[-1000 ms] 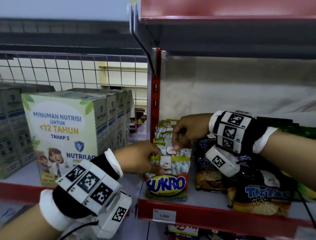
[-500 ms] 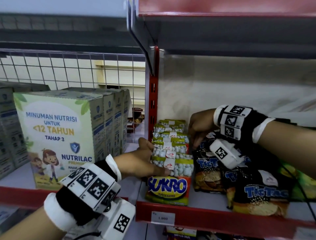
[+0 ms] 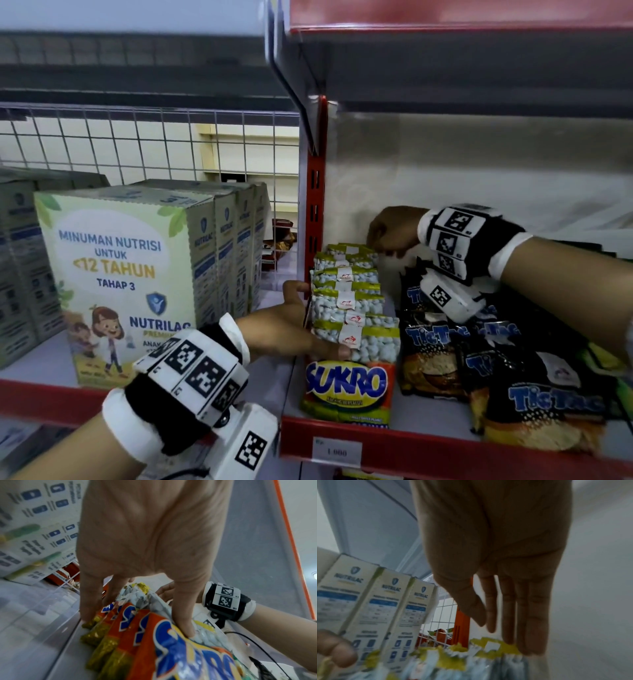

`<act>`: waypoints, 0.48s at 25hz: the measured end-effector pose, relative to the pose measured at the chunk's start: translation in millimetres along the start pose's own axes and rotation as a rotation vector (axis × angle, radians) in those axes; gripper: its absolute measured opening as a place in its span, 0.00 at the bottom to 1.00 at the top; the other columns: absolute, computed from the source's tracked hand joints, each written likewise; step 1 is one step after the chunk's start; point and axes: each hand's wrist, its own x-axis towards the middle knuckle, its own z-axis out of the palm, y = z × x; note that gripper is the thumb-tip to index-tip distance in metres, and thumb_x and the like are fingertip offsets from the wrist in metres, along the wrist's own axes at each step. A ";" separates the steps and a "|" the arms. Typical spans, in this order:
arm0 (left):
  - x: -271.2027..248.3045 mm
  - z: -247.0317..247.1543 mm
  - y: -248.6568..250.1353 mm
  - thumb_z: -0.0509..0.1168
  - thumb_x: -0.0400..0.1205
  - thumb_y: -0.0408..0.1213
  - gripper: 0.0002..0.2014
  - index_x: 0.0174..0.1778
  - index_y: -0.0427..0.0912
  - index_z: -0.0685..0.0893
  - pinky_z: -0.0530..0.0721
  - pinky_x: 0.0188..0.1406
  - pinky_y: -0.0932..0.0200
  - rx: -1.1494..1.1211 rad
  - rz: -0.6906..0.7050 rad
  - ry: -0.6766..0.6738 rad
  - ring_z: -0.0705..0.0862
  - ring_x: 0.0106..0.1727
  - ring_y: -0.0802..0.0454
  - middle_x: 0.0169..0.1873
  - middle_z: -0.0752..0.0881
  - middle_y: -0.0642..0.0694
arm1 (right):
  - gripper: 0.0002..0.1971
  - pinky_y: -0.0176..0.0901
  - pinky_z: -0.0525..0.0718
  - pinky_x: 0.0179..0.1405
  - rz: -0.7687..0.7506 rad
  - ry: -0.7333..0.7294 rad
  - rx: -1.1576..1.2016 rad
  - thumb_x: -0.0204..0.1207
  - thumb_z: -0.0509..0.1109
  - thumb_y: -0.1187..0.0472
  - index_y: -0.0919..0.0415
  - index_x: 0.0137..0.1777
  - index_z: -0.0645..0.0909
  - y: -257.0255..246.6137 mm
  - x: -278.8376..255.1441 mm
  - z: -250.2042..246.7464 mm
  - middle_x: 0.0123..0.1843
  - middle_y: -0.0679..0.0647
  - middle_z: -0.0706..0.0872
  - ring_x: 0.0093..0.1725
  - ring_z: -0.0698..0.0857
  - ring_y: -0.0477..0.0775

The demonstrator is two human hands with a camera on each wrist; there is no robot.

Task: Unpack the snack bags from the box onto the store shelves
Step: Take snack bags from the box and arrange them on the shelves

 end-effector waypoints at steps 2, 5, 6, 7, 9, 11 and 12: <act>3.9 -4.0 2.0 0.78 0.71 0.36 0.57 0.79 0.47 0.37 0.76 0.67 0.63 -0.029 -0.003 -0.031 0.76 0.62 0.61 0.64 0.73 0.60 | 0.15 0.40 0.76 0.59 -0.139 0.008 -0.058 0.82 0.62 0.60 0.51 0.66 0.81 -10.6 4.6 -6.8 0.66 0.51 0.83 0.65 0.80 0.54; 9.6 -7.7 8.9 0.76 0.71 0.28 0.46 0.77 0.48 0.53 0.84 0.45 0.74 -0.103 -0.005 -0.077 0.79 0.48 0.71 0.53 0.76 0.65 | 0.18 0.38 0.67 0.66 -0.251 -0.106 -0.125 0.85 0.58 0.56 0.45 0.73 0.75 -31.5 20.5 -1.8 0.75 0.48 0.76 0.72 0.73 0.52; 10.9 -6.7 11.9 0.75 0.72 0.26 0.36 0.71 0.51 0.64 0.83 0.42 0.77 -0.100 0.004 -0.109 0.80 0.46 0.73 0.51 0.78 0.65 | 0.19 0.39 0.65 0.70 -0.253 -0.146 -0.145 0.86 0.56 0.55 0.46 0.75 0.73 -37.3 25.2 1.9 0.77 0.48 0.73 0.75 0.70 0.52; 10.9 -5.8 15.2 0.73 0.74 0.24 0.28 0.60 0.56 0.71 0.83 0.42 0.78 -0.086 0.017 -0.142 0.81 0.44 0.74 0.49 0.80 0.66 | 0.19 0.40 0.62 0.73 -0.247 -0.174 -0.158 0.86 0.55 0.53 0.46 0.77 0.71 -42.5 30.6 6.1 0.79 0.48 0.70 0.77 0.68 0.53; 10.7 -5.3 18.7 0.72 0.75 0.24 0.25 0.47 0.62 0.71 0.82 0.49 0.76 -0.076 0.023 -0.166 0.82 0.46 0.73 0.49 0.81 0.66 | 0.22 0.45 0.60 0.79 -0.203 -0.204 -0.155 0.86 0.54 0.49 0.49 0.79 0.68 -48.4 39.0 13.3 0.81 0.50 0.67 0.79 0.66 0.55; 12.1 -4.1 16.3 0.72 0.75 0.25 0.29 0.52 0.64 0.68 0.80 0.62 0.66 -0.083 0.025 -0.148 0.80 0.59 0.63 0.62 0.77 0.60 | 0.25 0.48 0.60 0.80 -0.146 -0.222 -0.136 0.85 0.53 0.44 0.52 0.79 0.69 -49.3 43.3 15.5 0.81 0.52 0.68 0.78 0.67 0.55; 12.5 -3.7 14.6 0.72 0.74 0.25 0.32 0.59 0.63 0.66 0.78 0.67 0.60 -0.104 0.024 -0.134 0.78 0.64 0.59 0.68 0.73 0.58 | 0.26 0.48 0.62 0.79 -0.117 -0.221 -0.131 0.84 0.53 0.43 0.54 0.78 0.70 -48.3 44.6 15.1 0.80 0.53 0.70 0.77 0.69 0.56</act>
